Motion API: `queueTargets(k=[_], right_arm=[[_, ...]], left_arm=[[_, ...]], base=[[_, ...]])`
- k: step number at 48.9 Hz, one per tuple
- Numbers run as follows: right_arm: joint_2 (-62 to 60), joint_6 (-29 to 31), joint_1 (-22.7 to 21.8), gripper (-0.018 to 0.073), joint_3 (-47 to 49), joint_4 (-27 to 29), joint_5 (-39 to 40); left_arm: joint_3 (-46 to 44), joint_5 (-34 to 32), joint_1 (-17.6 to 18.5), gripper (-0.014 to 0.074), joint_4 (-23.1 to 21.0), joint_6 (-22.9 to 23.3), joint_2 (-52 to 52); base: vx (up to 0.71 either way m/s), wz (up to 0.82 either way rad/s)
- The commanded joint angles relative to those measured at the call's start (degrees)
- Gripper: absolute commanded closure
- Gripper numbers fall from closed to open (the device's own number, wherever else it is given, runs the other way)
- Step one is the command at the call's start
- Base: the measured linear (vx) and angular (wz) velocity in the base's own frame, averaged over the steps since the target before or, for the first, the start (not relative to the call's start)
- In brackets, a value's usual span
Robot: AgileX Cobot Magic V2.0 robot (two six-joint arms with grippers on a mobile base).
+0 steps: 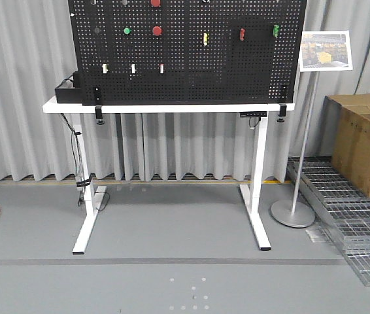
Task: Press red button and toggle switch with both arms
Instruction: 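Drive the base forward up to the black pegboard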
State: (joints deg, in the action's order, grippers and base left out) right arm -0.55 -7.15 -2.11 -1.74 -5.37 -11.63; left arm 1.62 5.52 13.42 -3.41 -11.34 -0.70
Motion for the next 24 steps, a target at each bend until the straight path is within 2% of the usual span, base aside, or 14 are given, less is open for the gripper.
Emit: queueTargets(k=[1, 24], right_arm=[[-0.92, 0.75, -0.24, 0.0562, -0.66, -0.16, 4.55], [-0.92, 0.75, -0.24, 0.0562, -0.66, -0.16, 4.55]], left_arm=[[1.86, -4.81, -0.08, 0.0594, -0.57, 0.07, -0.86], [1.86, -4.81, -0.08, 0.0594, -0.57, 0.07, -0.86]], base=[[0.00, 0.00], [0.08, 0.00]])
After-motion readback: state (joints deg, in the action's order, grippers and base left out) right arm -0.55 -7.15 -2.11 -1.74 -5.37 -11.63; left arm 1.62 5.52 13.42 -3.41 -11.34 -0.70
